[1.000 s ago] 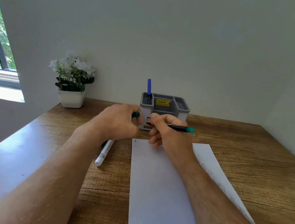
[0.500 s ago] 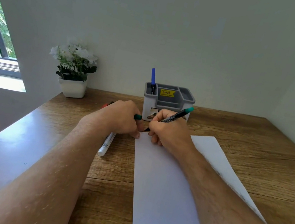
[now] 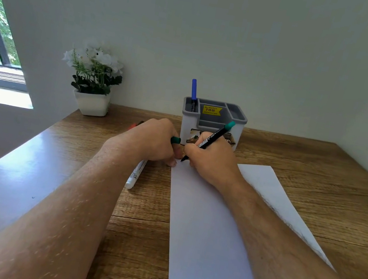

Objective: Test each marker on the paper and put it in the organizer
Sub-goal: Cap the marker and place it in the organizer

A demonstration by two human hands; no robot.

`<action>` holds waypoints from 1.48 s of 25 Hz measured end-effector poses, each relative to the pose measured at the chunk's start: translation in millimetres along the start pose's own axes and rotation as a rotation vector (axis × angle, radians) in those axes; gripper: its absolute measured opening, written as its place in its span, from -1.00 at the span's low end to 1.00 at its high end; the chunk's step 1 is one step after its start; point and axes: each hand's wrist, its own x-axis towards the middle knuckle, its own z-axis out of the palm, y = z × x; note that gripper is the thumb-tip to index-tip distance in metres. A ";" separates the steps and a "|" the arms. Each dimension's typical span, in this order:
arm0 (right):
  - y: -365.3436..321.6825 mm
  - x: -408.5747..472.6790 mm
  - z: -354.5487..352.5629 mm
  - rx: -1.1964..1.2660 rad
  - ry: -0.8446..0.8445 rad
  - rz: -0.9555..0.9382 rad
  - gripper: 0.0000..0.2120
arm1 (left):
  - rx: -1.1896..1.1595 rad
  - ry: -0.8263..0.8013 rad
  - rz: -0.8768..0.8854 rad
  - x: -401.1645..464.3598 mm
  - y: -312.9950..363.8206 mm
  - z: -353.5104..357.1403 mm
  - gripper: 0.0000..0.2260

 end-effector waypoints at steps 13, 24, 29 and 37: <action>1.2 2.1 0.9 -0.034 0.017 -0.005 -0.82 | -0.013 -0.001 -0.013 1.1 -0.5 1.1 -0.67; 3.3 2.6 1.3 0.005 0.028 -0.037 -0.78 | -0.004 0.009 -0.017 2.4 -0.2 1.8 -0.63; 3.4 0.7 0.4 0.005 0.007 -0.061 -0.74 | 0.004 0.013 -0.017 1.3 0.3 1.3 -0.62; 3.2 1.2 2.1 -0.029 0.106 -0.027 -0.71 | -0.001 -0.012 -0.032 0.0 3.3 -0.1 -0.66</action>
